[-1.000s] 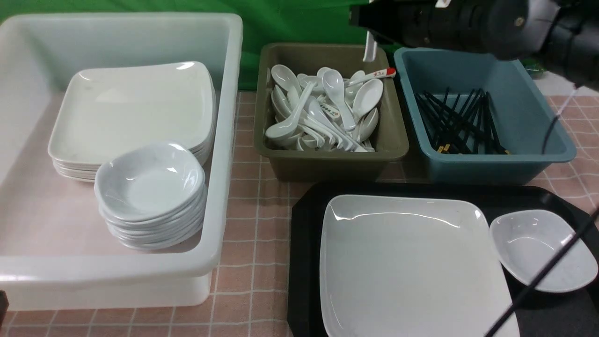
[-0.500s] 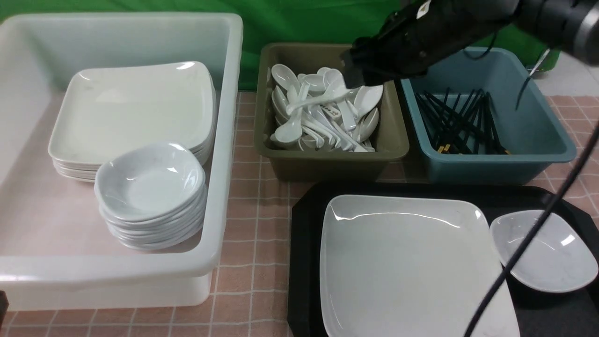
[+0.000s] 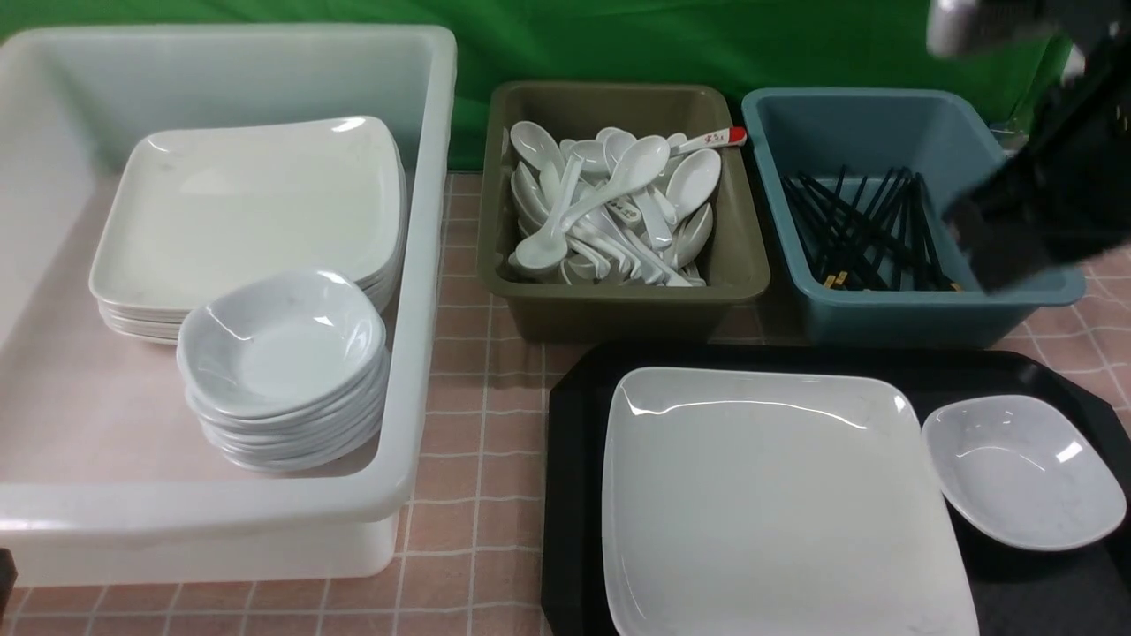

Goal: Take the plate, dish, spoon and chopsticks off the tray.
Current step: Use the right arm to grab a small plate from the dinner plate

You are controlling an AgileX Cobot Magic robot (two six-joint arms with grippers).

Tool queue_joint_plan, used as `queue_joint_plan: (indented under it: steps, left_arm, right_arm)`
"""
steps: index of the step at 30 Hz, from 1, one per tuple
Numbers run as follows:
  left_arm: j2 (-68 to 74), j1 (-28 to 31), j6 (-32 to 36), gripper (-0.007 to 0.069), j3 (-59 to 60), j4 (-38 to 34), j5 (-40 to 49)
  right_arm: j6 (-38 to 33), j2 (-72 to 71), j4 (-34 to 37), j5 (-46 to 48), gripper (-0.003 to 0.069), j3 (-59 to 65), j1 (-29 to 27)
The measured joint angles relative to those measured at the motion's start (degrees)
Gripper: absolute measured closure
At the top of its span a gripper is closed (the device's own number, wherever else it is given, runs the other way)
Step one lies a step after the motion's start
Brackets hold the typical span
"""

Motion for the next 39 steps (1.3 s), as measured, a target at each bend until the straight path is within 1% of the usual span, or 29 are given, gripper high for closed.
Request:
queue_joint_plan:
  steps: [2, 3, 4, 5, 7, 9, 10, 11, 13, 17, 20, 25, 28, 31, 33, 34, 35, 39]
  left_arm:
    - [0.0, 0.0, 0.0, 0.0603, 0.0, 0.0, 0.0]
    - [0.0, 0.0, 0.0, 0.0603, 0.0, 0.0, 0.0]
    - [0.0, 0.0, 0.0, 0.0603, 0.0, 0.0, 0.0]
    - [0.0, 0.0, 0.0, 0.0603, 0.0, 0.0, 0.0]
    - [0.0, 0.0, 0.0, 0.0601, 0.0, 0.0, 0.0]
    - [0.0, 0.0, 0.0, 0.0601, 0.0, 0.0, 0.0]
    - [0.0, 0.0, 0.0, 0.0601, 0.0, 0.0, 0.0]
    - [0.0, 0.0, 0.1, 0.0601, 0.0, 0.0, 0.0]
    - [0.0, 0.0, 0.1, 0.0601, 0.0, 0.0, 0.0]
    - [0.0, 0.0, 0.1, 0.0601, 0.0, 0.0, 0.0]
    - [0.0, 0.0, 0.1, 0.0601, 0.0, 0.0, 0.0]
    - [0.0, 0.0, 0.1, 0.0601, 0.0, 0.0, 0.0]
    - [0.0, 0.0, 0.1, 0.0601, 0.0, 0.0, 0.0]
    - [0.0, 0.0, 0.1, 0.0601, 0.0, 0.0, 0.0]
    - [0.0, 0.0, 0.1, 0.0601, 0.0, 0.0, 0.0]
    - [0.0, 0.0, 0.1, 0.0602, 0.0, 0.0, 0.0]
    - [0.0, 0.0, 0.1, 0.0603, 0.0, 0.0, 0.0]
    - [0.0, 0.0, 0.1, 0.0603, 0.0, 0.0, 0.0]
  right_arm:
    - [0.9, -1.4, 0.0, -0.1, 0.0584, 7.6, 0.3]
    - [1.1, -2.0, -0.1, -0.1, 0.0529, 12.3, 0.6]
    - [1.1, -2.0, -0.1, -0.1, 0.0521, 13.0, 0.7]
    - [1.0, -2.1, -0.4, -0.3, 0.0452, 17.0, 1.2]
    - [0.3, -2.1, -1.4, -2.5, 0.0342, 21.9, 1.9]
    - [-1.0, -1.6, -4.0, -6.9, 0.0248, 25.6, 2.8]
    - [-1.3, -1.4, -4.7, -7.7, 0.0233, 26.1, 3.0]
    - [-1.9, -0.6, -7.5, -10.5, 0.0195, 27.6, 3.6]
    - [-2.2, 1.1, -11.6, -13.8, 0.0173, 28.6, 4.2]
    - [-2.4, 4.1, -16.9, -18.4, 0.0175, 28.6, 4.2]
    - [-3.1, 7.0, -20.5, -18.8, 0.0193, 28.7, 4.3]
    - [-3.6, 10.6, -23.2, -19.8, 0.0228, 28.7, 4.3]
    - [-3.9, 13.0, -24.9, -20.4, 0.0263, 28.7, 4.3]
    - [-4.0, 15.0, -26.7, -20.5, 0.0323, 28.7, 4.3]
    - [-4.2, 15.3, -27.0, -20.6, 0.0390, 28.7, 4.4]
    - [-4.2, 15.3, -27.2, -20.4, 0.0442, 28.6, 4.4]
    - [-4.6, 15.2, -27.5, -20.1, 0.0468, 28.4, 4.7]
    - [-5.0, 14.0, -27.6, -18.8, 0.0486, 27.7, 5.3]
